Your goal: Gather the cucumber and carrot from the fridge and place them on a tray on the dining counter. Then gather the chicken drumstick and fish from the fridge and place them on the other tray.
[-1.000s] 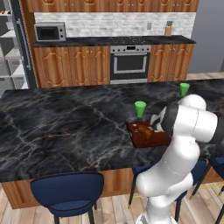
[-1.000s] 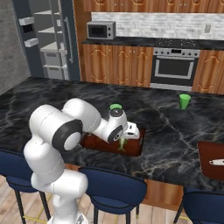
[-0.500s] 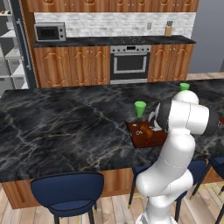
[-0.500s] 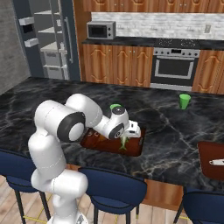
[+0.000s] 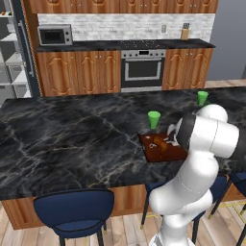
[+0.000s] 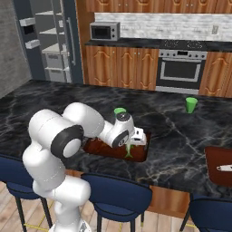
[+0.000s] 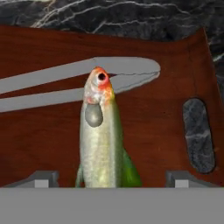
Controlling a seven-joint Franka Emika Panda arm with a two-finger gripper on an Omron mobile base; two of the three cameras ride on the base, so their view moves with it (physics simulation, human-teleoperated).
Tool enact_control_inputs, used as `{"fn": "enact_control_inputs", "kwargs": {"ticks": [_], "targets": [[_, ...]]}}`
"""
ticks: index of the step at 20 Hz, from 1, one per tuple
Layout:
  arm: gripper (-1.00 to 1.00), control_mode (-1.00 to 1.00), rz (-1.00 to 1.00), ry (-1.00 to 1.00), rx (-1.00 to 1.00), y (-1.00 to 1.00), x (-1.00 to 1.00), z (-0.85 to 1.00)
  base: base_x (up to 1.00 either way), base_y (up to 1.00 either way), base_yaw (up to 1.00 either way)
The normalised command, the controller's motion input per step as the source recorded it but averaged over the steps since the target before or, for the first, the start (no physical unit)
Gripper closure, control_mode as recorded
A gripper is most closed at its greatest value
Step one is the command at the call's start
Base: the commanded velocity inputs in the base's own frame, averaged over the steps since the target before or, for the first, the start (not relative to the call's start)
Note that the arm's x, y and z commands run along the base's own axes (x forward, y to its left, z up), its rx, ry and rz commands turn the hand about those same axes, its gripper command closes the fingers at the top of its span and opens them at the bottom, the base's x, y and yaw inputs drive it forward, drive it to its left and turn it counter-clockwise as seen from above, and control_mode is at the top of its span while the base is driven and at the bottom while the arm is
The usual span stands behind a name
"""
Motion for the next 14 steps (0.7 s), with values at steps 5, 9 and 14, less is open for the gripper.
{"fn": "enact_control_inputs", "kwargs": {"ticks": [5, 9, 14], "targets": [[-1.0, -1.0, 0.0, -0.05, 0.0, 0.0, -0.29, 0.55, 0.0, 0.0, 0.0], [-1.0, -1.0, 0.0, -0.07, 0.0, 0.0, -0.42, 0.66, 0.0, 0.0, 0.0], [-1.0, -1.0, 0.0, -0.02, 0.0, 0.25, -0.38, 0.78, 0.0, 0.0, 0.0]]}}
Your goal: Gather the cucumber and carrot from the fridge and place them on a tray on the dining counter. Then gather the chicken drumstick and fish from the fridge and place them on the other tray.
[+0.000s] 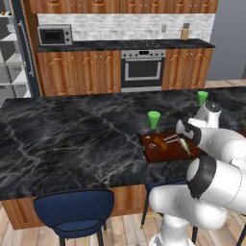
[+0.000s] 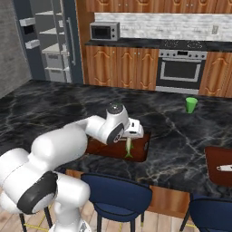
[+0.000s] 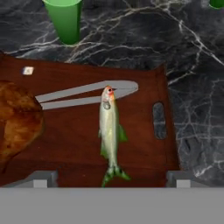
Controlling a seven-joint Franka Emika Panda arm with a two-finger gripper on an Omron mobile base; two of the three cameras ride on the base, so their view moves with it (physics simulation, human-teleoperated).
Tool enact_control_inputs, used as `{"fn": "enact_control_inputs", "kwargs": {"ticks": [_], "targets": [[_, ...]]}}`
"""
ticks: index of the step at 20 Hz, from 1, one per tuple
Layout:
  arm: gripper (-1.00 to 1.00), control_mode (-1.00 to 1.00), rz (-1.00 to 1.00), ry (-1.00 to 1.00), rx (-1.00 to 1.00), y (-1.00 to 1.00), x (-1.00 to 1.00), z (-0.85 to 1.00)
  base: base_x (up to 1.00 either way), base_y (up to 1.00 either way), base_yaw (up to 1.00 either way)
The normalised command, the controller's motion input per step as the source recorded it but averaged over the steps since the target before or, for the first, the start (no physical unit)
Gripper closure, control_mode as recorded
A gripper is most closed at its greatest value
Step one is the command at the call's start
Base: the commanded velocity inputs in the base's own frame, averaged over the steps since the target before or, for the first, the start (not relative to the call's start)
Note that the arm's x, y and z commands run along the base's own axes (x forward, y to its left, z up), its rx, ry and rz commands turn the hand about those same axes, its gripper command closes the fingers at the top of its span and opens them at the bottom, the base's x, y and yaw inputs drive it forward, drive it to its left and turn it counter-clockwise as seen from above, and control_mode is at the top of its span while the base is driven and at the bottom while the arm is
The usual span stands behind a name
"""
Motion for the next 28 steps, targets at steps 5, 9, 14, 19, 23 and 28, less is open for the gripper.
{"fn": "enact_control_inputs", "kwargs": {"ticks": [5, 9, 14, 19, 23, 28], "targets": [[-1.0, -1.0, -0.03, -0.03, 0.0, 0.5, -0.47, 0.74, 0.0, 0.0, 0.0], [-1.0, -1.0, -0.04, -0.02, 0.01, 0.5, -0.65, 0.63, 0.0, 0.0, 0.0], [-1.0, -1.0, -0.01, -0.06, 0.02, 0.28, -0.89, 0.52, 0.0, 0.0, 0.0], [-1.0, -1.0, -0.01, -0.17, 0.0, 0.28, -0.99, 0.46, 0.0, 0.0, 0.0], [-1.0, -1.0, -0.01, -0.31, -0.01, 0.22, -0.81, 0.31, 0.0, 0.0, 0.0], [-1.0, -1.0, 0.0, -0.03, 0.0, 0.06, -0.09, 0.0, 0.0, 0.0, 0.0]]}}
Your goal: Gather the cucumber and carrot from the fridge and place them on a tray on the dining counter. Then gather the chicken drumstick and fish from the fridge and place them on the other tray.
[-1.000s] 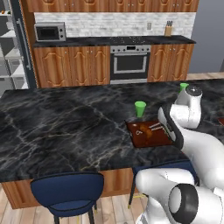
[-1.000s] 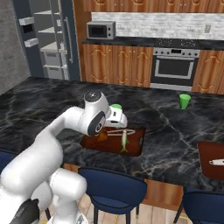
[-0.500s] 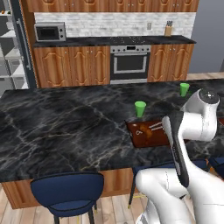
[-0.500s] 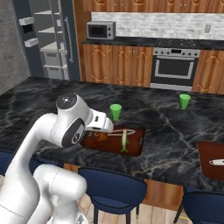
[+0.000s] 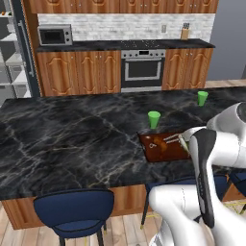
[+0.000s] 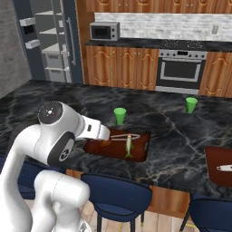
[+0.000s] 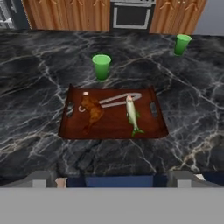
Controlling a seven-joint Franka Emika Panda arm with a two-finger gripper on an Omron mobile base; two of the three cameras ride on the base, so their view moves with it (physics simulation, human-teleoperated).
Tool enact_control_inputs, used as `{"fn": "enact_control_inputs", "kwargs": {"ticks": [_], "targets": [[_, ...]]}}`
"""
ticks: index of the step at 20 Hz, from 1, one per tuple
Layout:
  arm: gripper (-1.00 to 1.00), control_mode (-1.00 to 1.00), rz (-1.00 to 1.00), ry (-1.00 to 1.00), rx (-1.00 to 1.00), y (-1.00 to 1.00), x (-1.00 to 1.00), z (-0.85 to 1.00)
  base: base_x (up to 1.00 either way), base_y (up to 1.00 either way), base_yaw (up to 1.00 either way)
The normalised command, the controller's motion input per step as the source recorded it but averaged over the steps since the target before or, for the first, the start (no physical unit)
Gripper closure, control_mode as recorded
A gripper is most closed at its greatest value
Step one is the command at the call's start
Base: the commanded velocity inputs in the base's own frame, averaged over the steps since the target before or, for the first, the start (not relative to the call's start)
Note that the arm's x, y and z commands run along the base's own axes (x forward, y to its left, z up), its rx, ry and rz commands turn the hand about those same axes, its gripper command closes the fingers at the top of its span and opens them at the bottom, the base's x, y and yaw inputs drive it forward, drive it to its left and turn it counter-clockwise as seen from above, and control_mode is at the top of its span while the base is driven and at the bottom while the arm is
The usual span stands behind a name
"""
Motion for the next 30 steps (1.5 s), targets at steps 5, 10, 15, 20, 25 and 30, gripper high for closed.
{"fn": "enact_control_inputs", "kwargs": {"ticks": [5, 10, 15, 20, 25, 30], "targets": [[-1.0, 1.0, 0.0, 0.0, 0.0, 0.0, 0.0, 0.0, -0.51, 0.49, 0.03], [-1.0, 1.0, 0.0, 0.0, 0.0, 0.0, 0.0, 0.0, -0.4, 1.0, 0.04], [-1.0, 1.0, 0.0, 0.0, 0.0, 0.0, 0.0, 0.0, -0.07, 1.0, 0.0], [-1.0, 1.0, 0.0, 0.0, 0.0, 0.0, 0.0, 0.0, 0.0, 1.0, 0.0], [-1.0, 1.0, 0.0, 0.0, 0.0, 0.0, 0.0, 0.0, 0.0, 1.0, 0.0], [-1.0, 1.0, 0.0, 0.0, 0.0, 0.0, 0.0, 0.0, 0.06, 1.0, 0.0]]}}
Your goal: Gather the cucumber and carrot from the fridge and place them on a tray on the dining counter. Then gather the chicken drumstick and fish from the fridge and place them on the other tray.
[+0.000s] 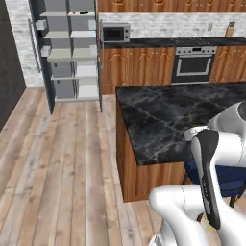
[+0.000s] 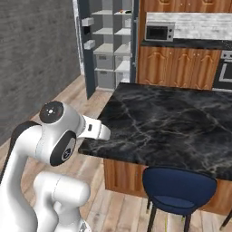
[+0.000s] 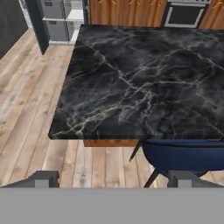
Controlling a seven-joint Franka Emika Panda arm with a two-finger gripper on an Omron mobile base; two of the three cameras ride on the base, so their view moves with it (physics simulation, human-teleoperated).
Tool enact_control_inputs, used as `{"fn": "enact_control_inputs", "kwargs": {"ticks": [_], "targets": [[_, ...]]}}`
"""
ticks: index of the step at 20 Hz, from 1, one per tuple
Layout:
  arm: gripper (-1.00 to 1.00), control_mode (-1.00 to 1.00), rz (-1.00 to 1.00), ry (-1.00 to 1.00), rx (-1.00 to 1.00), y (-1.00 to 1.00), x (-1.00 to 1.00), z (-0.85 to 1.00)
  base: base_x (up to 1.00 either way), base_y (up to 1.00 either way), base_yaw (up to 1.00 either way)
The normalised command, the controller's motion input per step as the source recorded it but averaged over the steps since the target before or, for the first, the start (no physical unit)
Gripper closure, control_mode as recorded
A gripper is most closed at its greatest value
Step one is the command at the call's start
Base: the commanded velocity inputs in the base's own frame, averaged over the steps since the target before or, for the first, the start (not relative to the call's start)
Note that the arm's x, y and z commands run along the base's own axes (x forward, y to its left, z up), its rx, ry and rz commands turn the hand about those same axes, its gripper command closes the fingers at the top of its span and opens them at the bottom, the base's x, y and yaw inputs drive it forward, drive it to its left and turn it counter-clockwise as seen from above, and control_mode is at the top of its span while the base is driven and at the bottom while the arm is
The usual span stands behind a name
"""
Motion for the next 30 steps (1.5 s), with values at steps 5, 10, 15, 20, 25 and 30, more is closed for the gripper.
{"fn": "enact_control_inputs", "kwargs": {"ticks": [5, 10, 15, 20, 25, 30], "targets": [[-1.0, 1.0, 0.0, 0.0, 0.0, 0.0, 0.0, 0.0, 0.32, 1.0, 0.0], [-1.0, 1.0, 0.0, 0.0, 0.0, 0.0, 0.0, 0.0, 0.55, 1.0, -0.01], [-1.0, 1.0, 0.0, 0.0, 0.0, 0.0, 0.0, 0.0, 0.86, 1.0, -0.06], [-1.0, 1.0, 0.0, 0.0, 0.0, 0.0, 0.0, 0.0, 1.0, 0.87, -0.1], [-1.0, 1.0, 0.0, 0.0, 0.0, 0.0, 0.0, 0.0, 1.0, 0.17, -0.04], [-1.0, 1.0, 0.0, 0.0, 0.0, 0.0, 0.0, 0.0, 1.0, -0.02, -0.01]]}}
